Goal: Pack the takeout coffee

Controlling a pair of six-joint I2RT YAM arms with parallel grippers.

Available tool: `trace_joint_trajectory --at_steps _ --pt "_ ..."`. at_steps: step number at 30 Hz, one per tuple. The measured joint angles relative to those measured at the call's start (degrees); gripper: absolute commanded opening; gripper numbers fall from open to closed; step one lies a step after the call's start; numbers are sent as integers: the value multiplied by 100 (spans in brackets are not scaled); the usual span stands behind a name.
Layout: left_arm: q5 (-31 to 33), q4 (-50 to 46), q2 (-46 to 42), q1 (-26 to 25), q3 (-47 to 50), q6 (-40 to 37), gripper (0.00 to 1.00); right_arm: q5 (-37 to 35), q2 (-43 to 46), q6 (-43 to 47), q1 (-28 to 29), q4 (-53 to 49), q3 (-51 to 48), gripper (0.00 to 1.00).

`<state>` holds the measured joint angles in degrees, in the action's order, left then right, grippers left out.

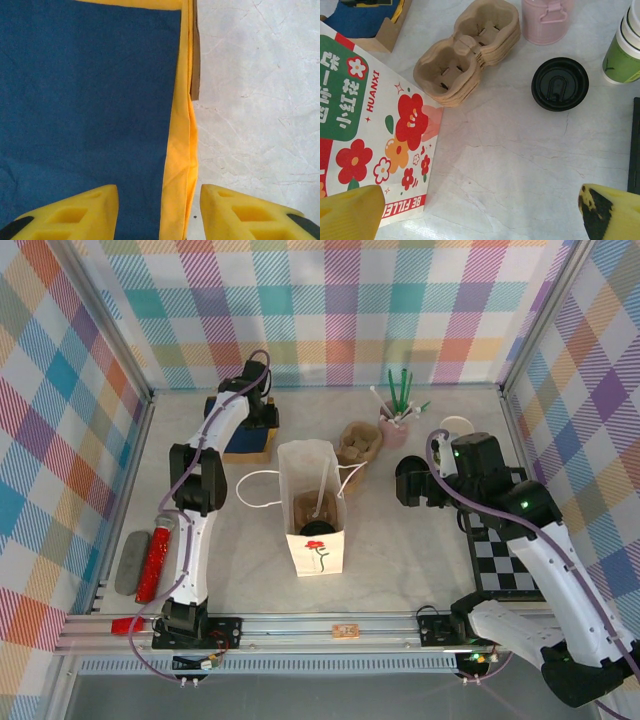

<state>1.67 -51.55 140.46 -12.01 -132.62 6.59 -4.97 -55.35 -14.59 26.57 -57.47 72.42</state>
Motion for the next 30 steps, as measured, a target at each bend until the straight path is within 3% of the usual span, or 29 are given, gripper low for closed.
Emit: trace_joint_trajectory --at_steps 30 --pt "146 -83 328 0 -157 -48 35 103 -315 -22 -33 138 2 100"
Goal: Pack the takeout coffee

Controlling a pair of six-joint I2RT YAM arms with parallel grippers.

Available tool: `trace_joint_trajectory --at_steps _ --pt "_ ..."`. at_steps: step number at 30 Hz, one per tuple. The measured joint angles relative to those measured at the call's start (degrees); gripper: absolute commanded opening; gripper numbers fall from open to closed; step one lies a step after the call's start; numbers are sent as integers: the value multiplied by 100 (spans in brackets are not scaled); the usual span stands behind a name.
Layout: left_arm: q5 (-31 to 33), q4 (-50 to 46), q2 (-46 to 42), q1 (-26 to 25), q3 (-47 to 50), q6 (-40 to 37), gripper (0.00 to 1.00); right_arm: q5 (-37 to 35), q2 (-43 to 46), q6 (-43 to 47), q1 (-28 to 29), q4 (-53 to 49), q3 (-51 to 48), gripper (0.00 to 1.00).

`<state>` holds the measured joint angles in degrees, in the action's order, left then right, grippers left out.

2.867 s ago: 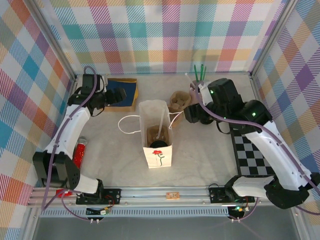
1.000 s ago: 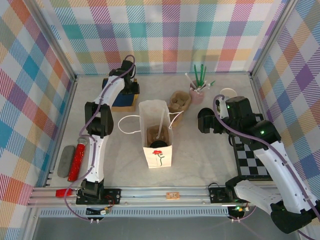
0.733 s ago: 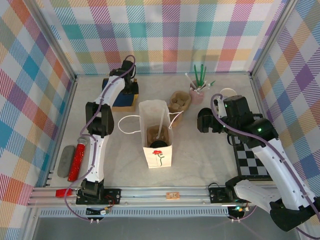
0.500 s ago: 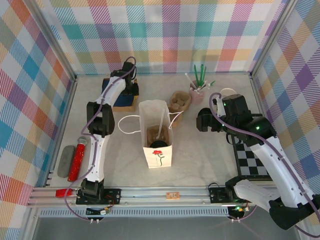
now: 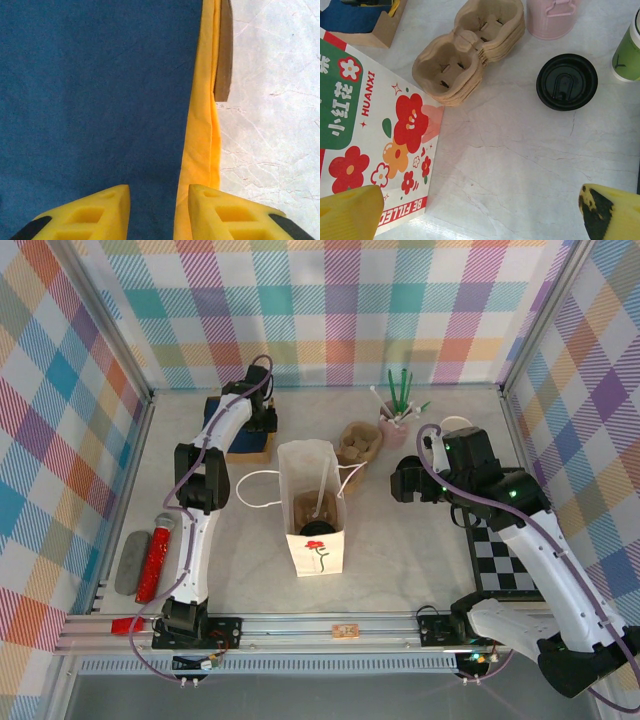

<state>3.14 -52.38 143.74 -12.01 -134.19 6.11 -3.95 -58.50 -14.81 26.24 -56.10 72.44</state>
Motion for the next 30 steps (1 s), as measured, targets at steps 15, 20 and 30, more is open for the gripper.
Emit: trace_joint_trajectory --at_steps 15,20,30 --pt "61 0 33 9 0 -66 31 44 -94 -7 0 81 4 99" --pt "59 0 39 15 0 -105 32 66 -94 -44 0 85 11 99" --pt "61 2 114 15 0 -105 32 127 -142 -90 0 114 42 98"
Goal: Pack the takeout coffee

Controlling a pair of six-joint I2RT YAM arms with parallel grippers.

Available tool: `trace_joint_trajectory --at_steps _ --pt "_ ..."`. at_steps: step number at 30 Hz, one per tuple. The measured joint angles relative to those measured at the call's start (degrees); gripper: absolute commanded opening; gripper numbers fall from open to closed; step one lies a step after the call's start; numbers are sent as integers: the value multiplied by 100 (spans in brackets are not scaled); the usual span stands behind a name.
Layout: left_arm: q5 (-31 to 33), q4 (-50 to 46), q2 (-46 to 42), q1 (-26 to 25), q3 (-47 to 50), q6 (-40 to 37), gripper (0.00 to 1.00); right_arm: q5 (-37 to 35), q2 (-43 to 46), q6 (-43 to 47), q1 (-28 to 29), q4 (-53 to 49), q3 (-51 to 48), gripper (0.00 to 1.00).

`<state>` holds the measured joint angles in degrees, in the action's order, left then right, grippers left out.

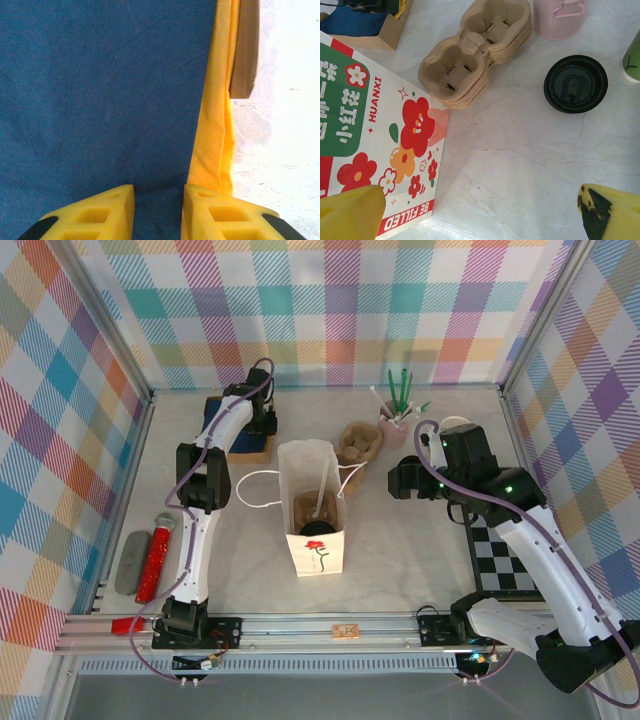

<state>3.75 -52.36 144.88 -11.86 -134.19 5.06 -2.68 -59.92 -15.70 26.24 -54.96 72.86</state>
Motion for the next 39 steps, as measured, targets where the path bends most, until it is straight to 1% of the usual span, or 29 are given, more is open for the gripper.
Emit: trace_joint_trajectory --at_steps 5,11,14,17,26,39 --pt "4 0 4 0 0 -2 29 26 0 -2 0 7 2 97" --pt "42 2 4 0 0 -22 19 39 0 -15 0 9 2 96" --pt "42 9 4 2 0 -33 11 42 -2 -15 0 9 2 96" --pt "42 17 4 4 0 -39 8 50 -4 -20 0 11 2 95" --pt "72 15 4 4 0 -46 6 153 -4 -39 0 13 2 94" --pt "197 -17 -94 4 0 -151 7 240 -4 -63 0 140 13 93"
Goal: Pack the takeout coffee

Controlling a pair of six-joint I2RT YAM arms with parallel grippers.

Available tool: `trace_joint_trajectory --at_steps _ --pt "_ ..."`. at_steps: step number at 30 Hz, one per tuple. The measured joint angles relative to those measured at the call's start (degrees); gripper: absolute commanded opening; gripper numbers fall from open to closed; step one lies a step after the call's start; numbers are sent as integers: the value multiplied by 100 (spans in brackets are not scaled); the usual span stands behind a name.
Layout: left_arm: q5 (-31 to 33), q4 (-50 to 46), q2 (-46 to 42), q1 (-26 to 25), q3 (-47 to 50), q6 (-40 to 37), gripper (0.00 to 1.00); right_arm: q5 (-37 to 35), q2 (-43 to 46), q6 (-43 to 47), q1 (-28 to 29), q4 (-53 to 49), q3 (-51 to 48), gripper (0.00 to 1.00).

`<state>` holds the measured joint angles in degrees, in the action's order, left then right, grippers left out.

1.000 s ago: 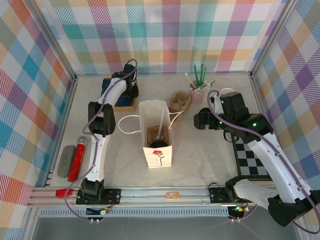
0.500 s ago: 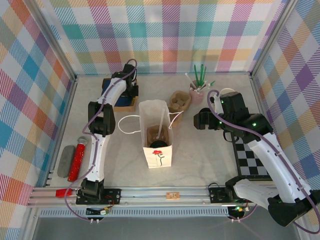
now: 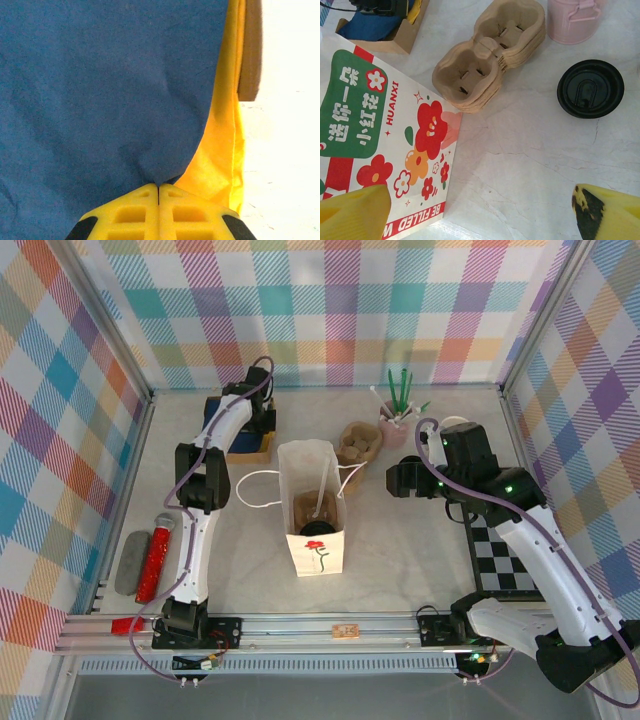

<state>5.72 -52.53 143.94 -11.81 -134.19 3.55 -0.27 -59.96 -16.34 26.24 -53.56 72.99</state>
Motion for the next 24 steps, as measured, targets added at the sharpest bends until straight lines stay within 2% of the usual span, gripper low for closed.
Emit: trace_joint_trajectory --at_steps 14,24 --pt "-28 -33 -610 0 11 2 6 103 105 -107 0 2 0 90" --pt "-330 -116 -857 -17 249 39 5 146 284 -129 0 0 -2 89"
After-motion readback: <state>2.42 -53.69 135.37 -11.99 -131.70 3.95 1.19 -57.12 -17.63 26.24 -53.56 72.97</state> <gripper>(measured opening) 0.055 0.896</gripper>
